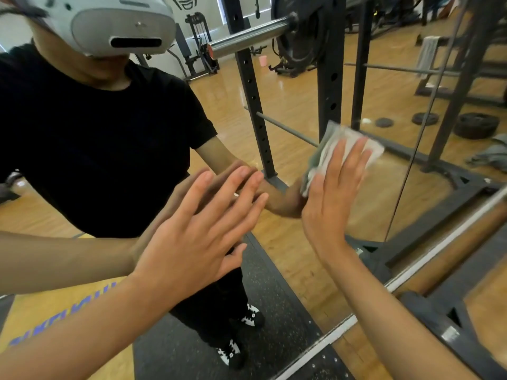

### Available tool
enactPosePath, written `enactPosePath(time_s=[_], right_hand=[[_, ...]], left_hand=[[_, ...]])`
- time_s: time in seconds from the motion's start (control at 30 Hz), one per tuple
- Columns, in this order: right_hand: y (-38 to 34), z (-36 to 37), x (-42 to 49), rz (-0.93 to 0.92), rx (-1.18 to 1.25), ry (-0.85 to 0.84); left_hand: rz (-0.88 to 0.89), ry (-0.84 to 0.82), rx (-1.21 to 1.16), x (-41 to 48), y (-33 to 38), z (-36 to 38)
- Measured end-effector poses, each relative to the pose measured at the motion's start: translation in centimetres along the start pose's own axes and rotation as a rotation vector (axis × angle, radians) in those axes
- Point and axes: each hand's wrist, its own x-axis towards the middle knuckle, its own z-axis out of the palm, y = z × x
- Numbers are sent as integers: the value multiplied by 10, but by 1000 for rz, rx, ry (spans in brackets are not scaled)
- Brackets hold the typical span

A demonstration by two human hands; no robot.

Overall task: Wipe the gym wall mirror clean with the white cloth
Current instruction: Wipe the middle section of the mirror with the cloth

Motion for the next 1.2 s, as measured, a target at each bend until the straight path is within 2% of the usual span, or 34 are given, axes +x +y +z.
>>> enactPosePath(time_s=[0.07, 0.17, 0.27, 0.3, 0.37, 0.47, 0.57, 0.63, 0.73, 0.83, 0.9, 0.97, 1.07, 1.13, 1.2], right_hand=[[-2, 3, 12, -42, 12, 40], [32, 14, -71, -56, 20, -62], [89, 6, -178, 198, 16, -224], [101, 1, -190, 276, 36, -264], [99, 1, -159, 429, 123, -298], [70, 7, -52, 348, 60, -56], [21, 8, 14, 167, 7, 90], [1, 12, 5, 54, 6, 81], [25, 21, -86, -12, -9, -97], [70, 10, -187, 147, -52, -319], [76, 2, -186, 215, -16, -360], [61, 2, -129, 232, 66, -252], [9, 1, -18, 93, 75, -7], [-23, 3, 19, -14, 52, 33], [-31, 8, 2, -120, 14, 4]], left_hand=[[-2, -6, 22, -1, 1, 1], [1, -12, 27, -2, 2, 3], [8, -4, 27, -2, 2, 2], [6, 1, 20, -3, 2, 2], [1, 13, 26, -3, 3, 2], [-3, 10, 26, -1, 1, 2], [-5, -11, 31, -2, 0, 1], [-8, -10, 40, -3, 1, 1], [-17, -9, 30, -4, 2, 0], [-19, -11, 6, -2, 1, -1], [-20, -8, 14, -3, 1, -1], [-8, -10, 22, -3, 0, -1], [1, 2, 30, -3, 1, 0], [-9, 6, 31, -4, 3, 1], [1, 7, 31, -2, 2, 1]])
